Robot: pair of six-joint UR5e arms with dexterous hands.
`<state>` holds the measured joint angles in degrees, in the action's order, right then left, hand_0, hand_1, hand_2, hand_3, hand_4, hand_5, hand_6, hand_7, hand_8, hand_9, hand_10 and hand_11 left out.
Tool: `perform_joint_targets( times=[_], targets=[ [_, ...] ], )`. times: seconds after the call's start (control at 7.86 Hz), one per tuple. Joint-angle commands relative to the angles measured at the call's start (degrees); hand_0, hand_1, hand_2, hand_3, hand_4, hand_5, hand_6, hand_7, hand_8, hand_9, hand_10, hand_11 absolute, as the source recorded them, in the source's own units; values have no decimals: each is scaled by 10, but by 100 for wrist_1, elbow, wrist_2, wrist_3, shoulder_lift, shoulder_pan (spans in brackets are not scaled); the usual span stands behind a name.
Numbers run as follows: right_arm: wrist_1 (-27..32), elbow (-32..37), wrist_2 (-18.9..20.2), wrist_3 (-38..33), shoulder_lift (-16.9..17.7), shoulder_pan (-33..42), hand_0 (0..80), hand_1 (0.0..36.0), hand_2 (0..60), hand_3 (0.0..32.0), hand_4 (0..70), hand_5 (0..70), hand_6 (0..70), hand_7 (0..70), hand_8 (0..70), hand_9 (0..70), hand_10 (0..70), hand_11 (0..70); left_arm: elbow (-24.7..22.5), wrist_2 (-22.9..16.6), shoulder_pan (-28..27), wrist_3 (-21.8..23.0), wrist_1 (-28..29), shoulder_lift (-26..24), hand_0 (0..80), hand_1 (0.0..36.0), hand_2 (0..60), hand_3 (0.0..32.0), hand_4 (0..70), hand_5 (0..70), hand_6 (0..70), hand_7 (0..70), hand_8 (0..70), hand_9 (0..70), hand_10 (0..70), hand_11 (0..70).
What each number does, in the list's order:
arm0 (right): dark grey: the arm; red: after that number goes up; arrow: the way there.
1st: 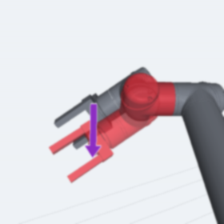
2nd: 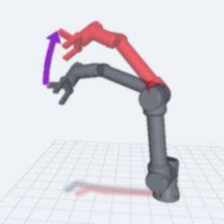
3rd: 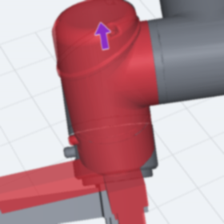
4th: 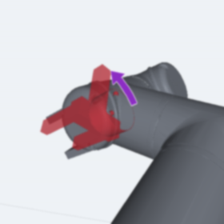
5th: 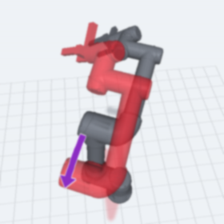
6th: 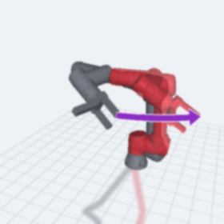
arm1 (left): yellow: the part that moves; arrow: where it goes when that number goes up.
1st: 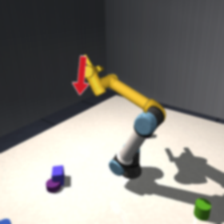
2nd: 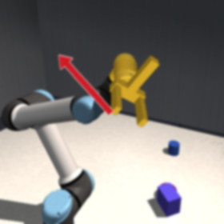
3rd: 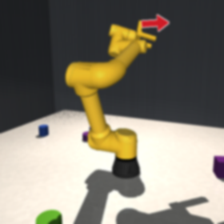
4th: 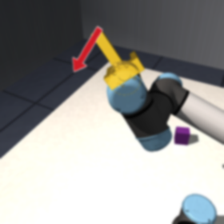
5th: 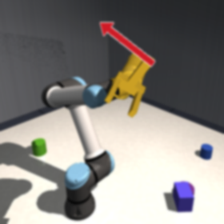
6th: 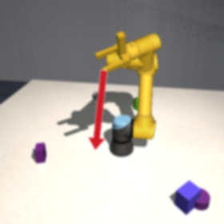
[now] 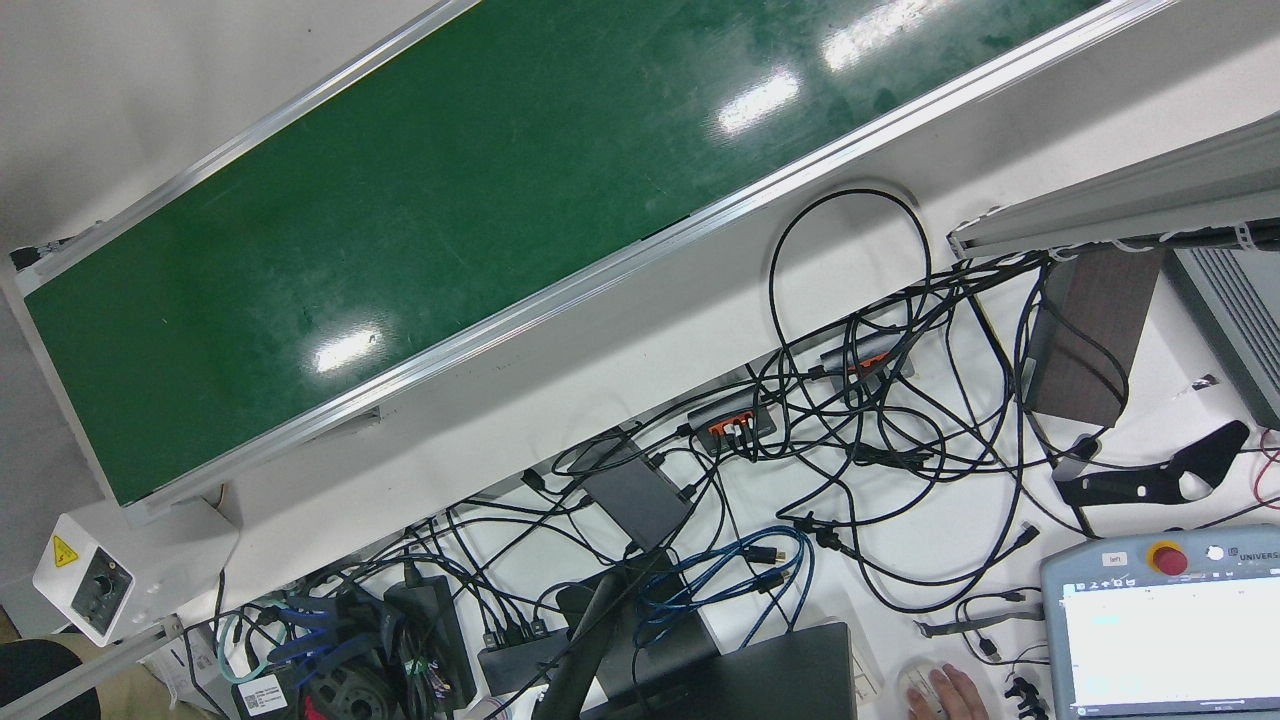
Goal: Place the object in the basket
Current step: 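Close the left hand fingers around the drink bottle, then lift the bottle off the belt and carry it over the pink tray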
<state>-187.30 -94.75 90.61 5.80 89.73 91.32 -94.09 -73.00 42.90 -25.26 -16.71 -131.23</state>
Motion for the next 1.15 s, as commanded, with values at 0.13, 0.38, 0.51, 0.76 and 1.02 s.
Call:
perform_joint_targets(
  times=[0.13,0.38,0.51,0.76,1.02],
  targets=[
    [0,0,0,0,0,0,0,0,0,0,0,0,0,0,0,0,0,0,-126,6,-19,22,-43,36,502,359,600,0,672,700,652,700,700,700,700,700],
    [0,0,0,0,0,0,0,0,0,0,0,0,0,0,0,0,0,0,-511,-21,-36,4,-113,141,492,358,600,0,637,700,623,700,700,700,700,700],
    [0,0,0,0,0,0,0,0,0,0,0,0,0,0,0,0,0,0,-931,-30,-54,4,-261,385,492,359,600,0,614,700,606,700,700,700,700,700],
    [0,0,0,0,0,0,0,0,0,0,0,0,0,0,0,0,0,0,-2089,5,-350,-40,-630,1174,504,360,600,0,589,700,583,700,700,700,700,700],
    [0,0,0,0,0,0,0,0,0,0,0,0,0,0,0,0,0,0,-2342,23,-772,-75,-710,1433,520,360,600,0,567,700,570,700,700,700,700,700]
  ],
)
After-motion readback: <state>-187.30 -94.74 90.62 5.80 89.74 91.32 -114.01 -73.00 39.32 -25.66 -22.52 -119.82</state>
